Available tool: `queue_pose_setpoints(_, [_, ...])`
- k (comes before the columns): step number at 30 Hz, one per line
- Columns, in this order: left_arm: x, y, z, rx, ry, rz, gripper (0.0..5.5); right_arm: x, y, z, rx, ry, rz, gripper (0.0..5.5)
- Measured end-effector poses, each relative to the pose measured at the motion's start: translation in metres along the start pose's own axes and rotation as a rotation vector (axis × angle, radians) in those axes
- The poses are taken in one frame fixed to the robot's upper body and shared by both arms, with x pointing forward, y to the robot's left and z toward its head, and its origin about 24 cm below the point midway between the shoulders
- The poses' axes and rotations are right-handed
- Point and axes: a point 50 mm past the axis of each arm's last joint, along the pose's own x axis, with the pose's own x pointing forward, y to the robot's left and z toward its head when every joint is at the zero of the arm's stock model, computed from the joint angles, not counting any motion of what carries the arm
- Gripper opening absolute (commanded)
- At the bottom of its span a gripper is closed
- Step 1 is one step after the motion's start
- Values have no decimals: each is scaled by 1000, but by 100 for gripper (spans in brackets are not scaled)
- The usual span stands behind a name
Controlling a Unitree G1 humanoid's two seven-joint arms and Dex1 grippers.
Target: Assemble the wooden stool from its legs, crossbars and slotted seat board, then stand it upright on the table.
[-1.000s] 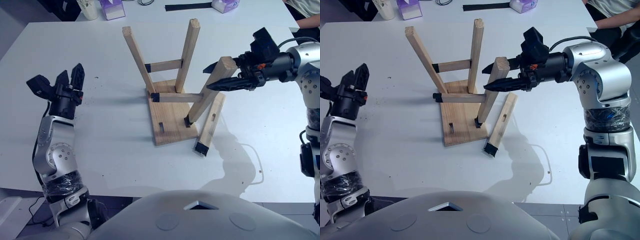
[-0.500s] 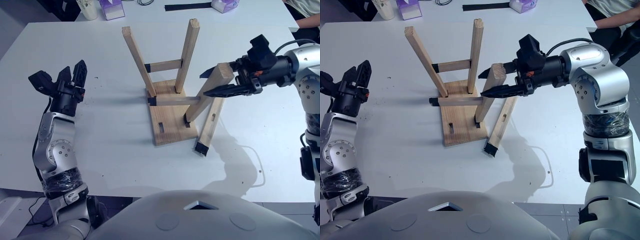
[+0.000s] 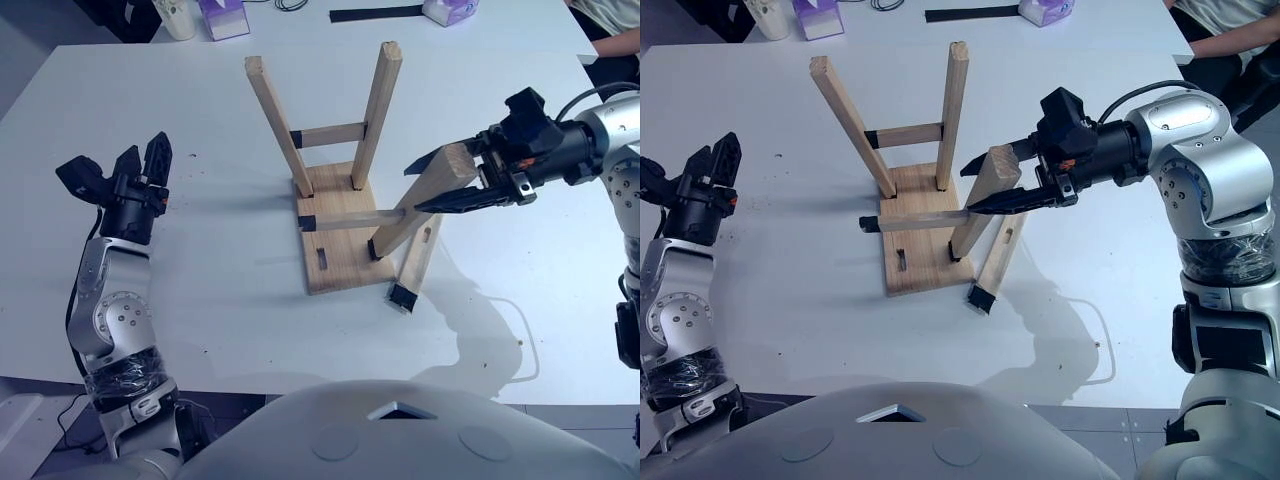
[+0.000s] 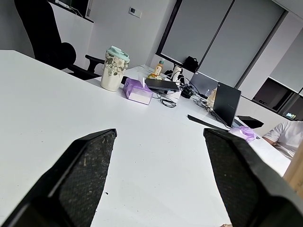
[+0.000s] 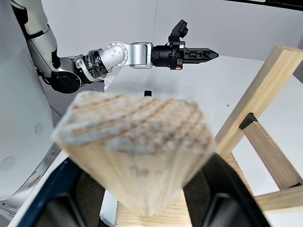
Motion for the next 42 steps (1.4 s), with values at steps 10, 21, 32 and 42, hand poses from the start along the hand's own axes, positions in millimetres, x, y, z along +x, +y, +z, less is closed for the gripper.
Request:
queue_pose_setpoints(10, [6,-9,-9,6,49,-43,342,14,3,-21,-37,-27,0,204])
queue_pose_setpoints(21, [10,-18,-20,12,96,-91,342,32,-8,-19,-42,-57,-56,204])
queue_pose_setpoints(32, [13,-14,-27,-33,29,-48,342,35,-24,-25,34,-92,-211,267])
queue_pose_setpoints(42, [-2,-2,-43,-90,10,43,342,6,-16,-43,147,-45,-282,333])
